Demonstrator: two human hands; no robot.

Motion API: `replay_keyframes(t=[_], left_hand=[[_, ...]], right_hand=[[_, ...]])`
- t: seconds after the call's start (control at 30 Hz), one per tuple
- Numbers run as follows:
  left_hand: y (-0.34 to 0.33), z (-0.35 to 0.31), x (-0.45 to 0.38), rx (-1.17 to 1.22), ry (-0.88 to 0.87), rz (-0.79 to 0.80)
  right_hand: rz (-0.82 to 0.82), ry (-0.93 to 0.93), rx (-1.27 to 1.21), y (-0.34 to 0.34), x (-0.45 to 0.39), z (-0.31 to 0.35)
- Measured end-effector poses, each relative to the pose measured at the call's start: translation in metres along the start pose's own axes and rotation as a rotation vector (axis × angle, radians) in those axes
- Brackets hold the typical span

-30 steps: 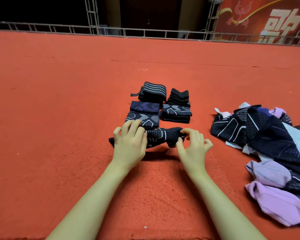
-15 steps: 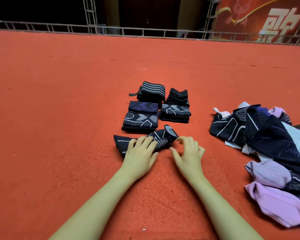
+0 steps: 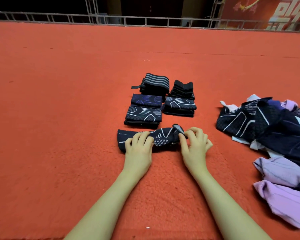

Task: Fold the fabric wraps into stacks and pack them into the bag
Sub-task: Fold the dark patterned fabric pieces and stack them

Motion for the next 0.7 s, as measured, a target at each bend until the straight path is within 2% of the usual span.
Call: replay_keyframes(t=[0.1,0.17,0.33,0.43,0.53,0.63,0.7], left_hand=[[0.006,-0.002,0.003,0.032,0.026,-0.042],[0.01,-0.006,0.005,0.019,-0.027,-0.046],[0.016,-0.016,0.014,0.05,-0.218,-0.051],[0.014,-0.02,0.014,0.035,-0.209,0.004],[0.008,-0.022,0.01,-0.056,-0.096,0.146],[0.002,-0.016,0.008,-0.135,0.145,0.425],[-0.004,-0.007,0.012,-0.128,0.241,0.578]], right_hand=[[-0.081,-0.176,0.01,0.01,0.002,-0.007],[-0.103,-0.222,0.042,0.013,0.003,-0.007],[-0.039,-0.202,0.028,0.018,0.009,-0.007],[0.021,-0.127,0.081,0.02,0.012,-0.007],[0.084,-0.154,0.098,0.021,0.014,-0.012],[0.116,-0.22,0.141,0.025,0.014,-0.018],[0.184,-0.228,0.207,0.022,0.014,-0.02]])
Point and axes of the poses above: each hand's wrist, its own x-axis away from the middle knuckle, its own y-axis out of the back of the hand, z = x × y, the point moved 4 cm from there along -x, towards the middle knuckle, and after that the axes turned 8 degrees about x, right-handed, at the moved point
